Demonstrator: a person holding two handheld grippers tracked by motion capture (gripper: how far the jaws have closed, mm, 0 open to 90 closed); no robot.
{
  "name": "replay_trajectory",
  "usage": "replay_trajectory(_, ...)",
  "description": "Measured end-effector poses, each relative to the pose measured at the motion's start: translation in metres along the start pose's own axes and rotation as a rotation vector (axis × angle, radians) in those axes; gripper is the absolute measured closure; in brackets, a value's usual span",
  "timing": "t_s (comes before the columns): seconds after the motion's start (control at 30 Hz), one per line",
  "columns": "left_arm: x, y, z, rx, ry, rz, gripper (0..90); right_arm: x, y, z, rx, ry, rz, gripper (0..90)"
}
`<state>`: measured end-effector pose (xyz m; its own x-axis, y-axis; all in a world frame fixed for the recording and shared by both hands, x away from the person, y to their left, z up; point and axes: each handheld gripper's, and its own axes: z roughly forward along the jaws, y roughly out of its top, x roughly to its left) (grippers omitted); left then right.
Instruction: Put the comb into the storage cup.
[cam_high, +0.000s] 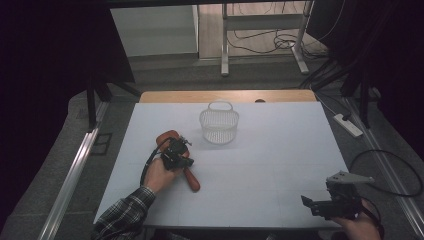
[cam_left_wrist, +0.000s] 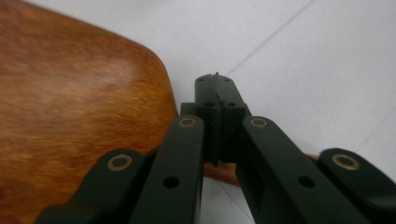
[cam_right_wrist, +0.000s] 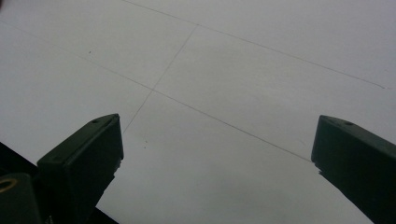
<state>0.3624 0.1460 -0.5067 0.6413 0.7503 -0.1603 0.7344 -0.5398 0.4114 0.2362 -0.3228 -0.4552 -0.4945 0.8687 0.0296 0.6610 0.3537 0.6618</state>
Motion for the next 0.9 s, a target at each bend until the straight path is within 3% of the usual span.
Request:
replay_trajectory(0.2,-0.002,-0.011,-0.004,0.019,0.017,0.002,89.2,0.000,0.000,0.000,0.000,0.000,0.000,2.1)
replay_trajectory(0.53,0.010,-0.038,-0.018,0.015,0.004,-0.055,89.2,0.001,0.001,0.001,0.003,-0.003,-0.005,2.2)
replay_trajectory(0.77,0.023,-0.055,-0.029,-0.002,0.019,-0.105,89.1,0.001,0.001,0.001,0.004,-0.003,-0.006,2.2)
replay_trajectory(0.9,0.026,-0.061,-0.031,0.002,0.036,-0.111,89.1,0.001,0.001,0.001,0.006,-0.003,-0.005,2.3)
